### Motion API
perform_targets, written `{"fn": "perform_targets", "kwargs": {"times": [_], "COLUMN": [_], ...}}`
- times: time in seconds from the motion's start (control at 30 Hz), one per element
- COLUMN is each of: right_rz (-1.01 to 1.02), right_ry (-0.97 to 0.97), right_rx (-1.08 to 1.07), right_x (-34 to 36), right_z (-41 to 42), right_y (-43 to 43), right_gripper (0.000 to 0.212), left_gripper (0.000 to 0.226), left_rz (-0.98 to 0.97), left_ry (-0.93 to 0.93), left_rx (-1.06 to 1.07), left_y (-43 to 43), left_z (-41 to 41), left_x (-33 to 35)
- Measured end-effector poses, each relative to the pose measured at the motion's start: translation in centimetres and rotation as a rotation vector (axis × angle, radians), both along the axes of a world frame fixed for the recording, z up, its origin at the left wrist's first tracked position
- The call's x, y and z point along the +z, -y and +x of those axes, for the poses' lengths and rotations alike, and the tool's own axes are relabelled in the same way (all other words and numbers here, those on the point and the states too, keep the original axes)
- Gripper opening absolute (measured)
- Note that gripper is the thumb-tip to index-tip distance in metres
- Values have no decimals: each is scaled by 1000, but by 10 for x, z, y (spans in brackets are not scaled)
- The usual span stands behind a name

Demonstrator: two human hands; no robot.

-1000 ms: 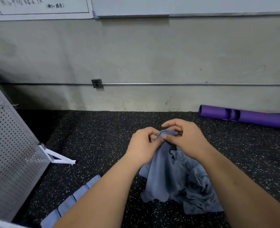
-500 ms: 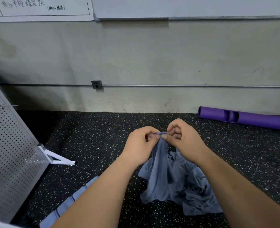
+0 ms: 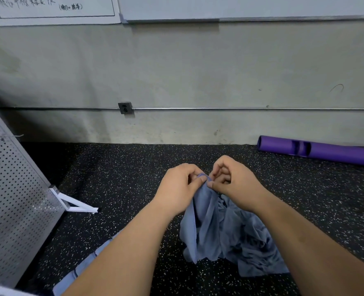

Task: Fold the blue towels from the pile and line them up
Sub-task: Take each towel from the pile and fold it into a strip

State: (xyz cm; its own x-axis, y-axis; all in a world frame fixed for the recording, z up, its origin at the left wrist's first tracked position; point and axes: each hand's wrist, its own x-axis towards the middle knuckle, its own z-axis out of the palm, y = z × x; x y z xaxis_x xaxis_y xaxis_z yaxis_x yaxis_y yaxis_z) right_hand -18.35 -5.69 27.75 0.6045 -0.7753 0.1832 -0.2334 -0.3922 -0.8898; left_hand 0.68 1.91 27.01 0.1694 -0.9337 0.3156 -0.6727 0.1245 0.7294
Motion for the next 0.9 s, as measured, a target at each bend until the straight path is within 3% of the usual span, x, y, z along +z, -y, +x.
{"fn": "perform_targets", "kwargs": {"times": [0.1,0.23,0.67,0.77,0.9], "right_rz": [69,87,-96,-128,-188], "right_ry": [-49,-208,-515,-420,-242], "right_rx": [53,114,-174,-227,-233], "right_x": [-4,-16,-15,-11,0], "right_z": [1,-4,-46,-45,-35], "right_y": [2,10,36,35,28], "right_gripper": [32,18,18,16,13], "left_gripper": [6,6,11,10,5], "left_rz": [-88,-188,-443,-309,-120], "left_ry": [-54,-187,-540,-511,-406], "left_rx": [12,126,790,711,455], "left_y": [-1,1,-4,-7,-9], "left_z": [-2,3,68,77,65], "left_x": [4,9,11,7,5]}}
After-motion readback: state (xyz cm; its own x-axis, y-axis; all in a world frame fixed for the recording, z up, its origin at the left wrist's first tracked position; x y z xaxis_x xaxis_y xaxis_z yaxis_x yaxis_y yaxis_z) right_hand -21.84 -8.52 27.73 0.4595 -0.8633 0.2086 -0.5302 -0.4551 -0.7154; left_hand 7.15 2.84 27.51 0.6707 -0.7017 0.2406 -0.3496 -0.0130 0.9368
